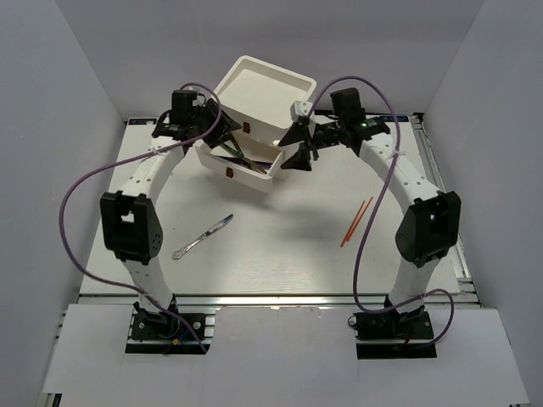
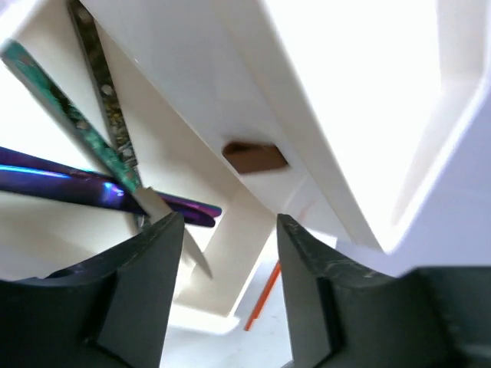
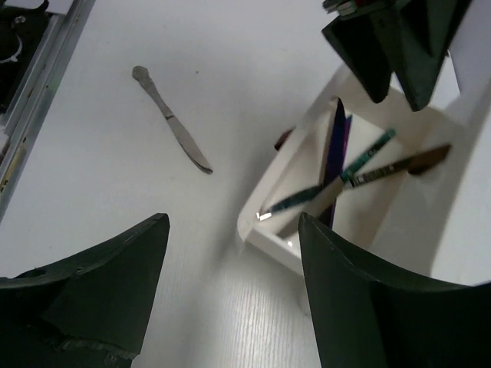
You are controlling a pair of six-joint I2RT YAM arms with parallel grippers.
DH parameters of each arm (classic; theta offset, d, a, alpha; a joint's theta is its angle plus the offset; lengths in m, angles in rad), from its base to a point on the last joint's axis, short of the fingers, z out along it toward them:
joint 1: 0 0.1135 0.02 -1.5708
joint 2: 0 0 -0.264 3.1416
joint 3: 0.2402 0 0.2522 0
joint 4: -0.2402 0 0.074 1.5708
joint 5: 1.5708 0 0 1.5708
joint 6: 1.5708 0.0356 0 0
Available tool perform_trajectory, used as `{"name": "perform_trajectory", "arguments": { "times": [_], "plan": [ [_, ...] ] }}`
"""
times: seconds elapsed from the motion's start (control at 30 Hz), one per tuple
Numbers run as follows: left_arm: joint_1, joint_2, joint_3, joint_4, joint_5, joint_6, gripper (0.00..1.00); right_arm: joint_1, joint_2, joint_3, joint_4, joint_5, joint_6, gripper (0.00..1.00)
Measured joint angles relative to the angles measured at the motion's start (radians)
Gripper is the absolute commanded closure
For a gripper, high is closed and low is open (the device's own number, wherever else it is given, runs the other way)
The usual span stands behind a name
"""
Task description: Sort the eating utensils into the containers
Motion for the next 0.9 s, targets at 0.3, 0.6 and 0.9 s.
{"name": "perform_trajectory", "arguments": {
  "times": [0.3,0.6,0.9],
  "plan": [
    [0.218,-0.498,-0.304,-0.003,-0.011,0.178,0.02,0.257,0.122,0.124,-0.304,0.069,-0.374,0.23],
    [0.261,-0.761,-0.391,-0.137,-0.119,0.303,0.02,0.447,0.3,0.144,-0.301,0.209,-0.426,0.2],
    [0.261,-0.838,-0.389,-0.301,-0.163,0.354,0.02,0.617,0.526,0.266,-0.201,0.339,-0.402,0.2]
  ]
}}
